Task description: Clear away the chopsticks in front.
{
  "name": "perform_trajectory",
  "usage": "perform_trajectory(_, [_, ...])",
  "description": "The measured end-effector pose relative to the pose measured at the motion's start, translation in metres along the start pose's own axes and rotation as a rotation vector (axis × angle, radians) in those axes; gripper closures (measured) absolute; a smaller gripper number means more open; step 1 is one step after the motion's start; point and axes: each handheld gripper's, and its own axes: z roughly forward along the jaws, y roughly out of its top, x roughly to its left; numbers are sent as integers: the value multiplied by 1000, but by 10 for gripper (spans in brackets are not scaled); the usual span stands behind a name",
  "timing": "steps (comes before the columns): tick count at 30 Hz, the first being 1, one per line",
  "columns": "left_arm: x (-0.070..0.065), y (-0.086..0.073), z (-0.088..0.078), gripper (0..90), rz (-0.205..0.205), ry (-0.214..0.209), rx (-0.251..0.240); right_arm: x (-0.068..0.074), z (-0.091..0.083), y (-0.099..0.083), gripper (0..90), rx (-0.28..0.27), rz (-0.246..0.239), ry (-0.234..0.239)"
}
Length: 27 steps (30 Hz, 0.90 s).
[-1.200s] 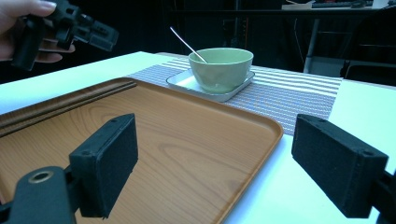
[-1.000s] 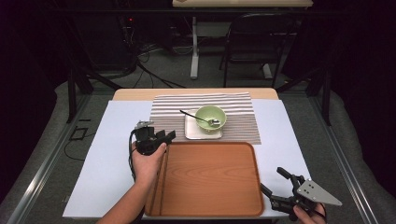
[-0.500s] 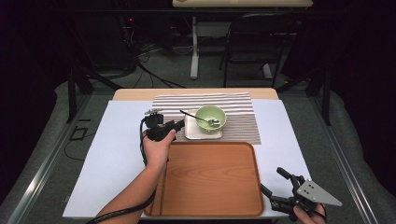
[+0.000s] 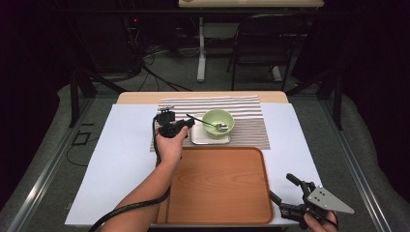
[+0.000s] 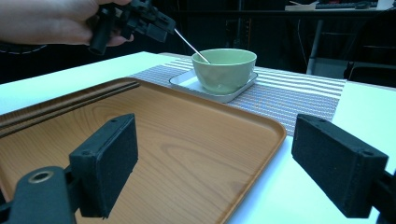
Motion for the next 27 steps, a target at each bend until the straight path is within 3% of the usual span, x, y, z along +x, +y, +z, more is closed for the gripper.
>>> perform_trajectory(16, [-6, -1, 38, 482, -34, 38, 30, 0, 0, 1, 142, -6, -10, 7])
perform_trajectory(20, [-7, -1, 48, 464, -21, 51, 25, 1, -1, 1, 142, -7, -8, 9])
perform_trajectory(25, [-7, -4, 60, 446, -57, 26, 32, 1, -1, 1, 142, -8, -7, 11])
perform_trajectory(27, [-8, -4, 63, 435, -52, 24, 35, 1, -1, 1, 142, -9, -9, 13])
